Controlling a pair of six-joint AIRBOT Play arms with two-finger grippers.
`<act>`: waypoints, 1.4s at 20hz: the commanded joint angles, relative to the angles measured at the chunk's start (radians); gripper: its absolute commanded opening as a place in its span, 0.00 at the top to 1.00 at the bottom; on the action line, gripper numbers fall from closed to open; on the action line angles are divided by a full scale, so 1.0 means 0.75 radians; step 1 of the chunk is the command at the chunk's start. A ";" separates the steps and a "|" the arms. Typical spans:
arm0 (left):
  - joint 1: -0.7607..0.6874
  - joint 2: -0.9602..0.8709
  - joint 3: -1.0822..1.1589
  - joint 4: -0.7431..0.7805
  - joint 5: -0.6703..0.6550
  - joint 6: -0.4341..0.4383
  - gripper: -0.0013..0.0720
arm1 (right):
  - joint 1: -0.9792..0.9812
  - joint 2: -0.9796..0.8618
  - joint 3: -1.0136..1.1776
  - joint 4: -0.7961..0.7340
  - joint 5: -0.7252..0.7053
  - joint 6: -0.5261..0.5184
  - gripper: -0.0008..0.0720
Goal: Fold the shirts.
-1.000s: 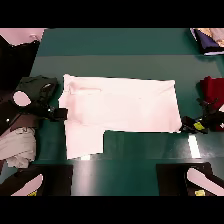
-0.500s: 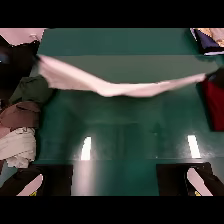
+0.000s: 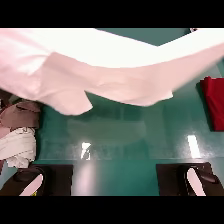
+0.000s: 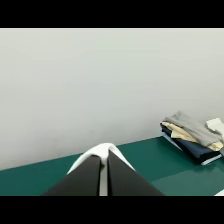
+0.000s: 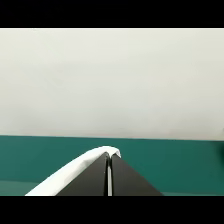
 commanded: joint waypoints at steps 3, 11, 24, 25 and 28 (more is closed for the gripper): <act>0.000 0.049 0.058 -0.163 0.044 0.030 0.94 | 0.004 -0.026 0.330 -0.526 0.273 0.211 0.97; 0.000 -0.052 -0.544 0.144 -0.117 0.035 0.94 | 0.004 -0.559 0.364 -0.558 0.933 0.275 0.97; 0.001 -0.682 -0.849 0.231 0.157 0.143 0.94 | 0.113 -1.039 -0.202 -0.522 0.356 0.267 0.97; 0.001 -0.699 -0.848 0.243 0.203 0.143 0.94 | 0.130 -1.055 -0.215 -0.522 0.301 0.267 0.97; 0.001 -0.743 -0.848 0.248 0.340 0.143 0.94 | 0.190 -1.110 -0.219 -0.522 0.155 0.269 0.97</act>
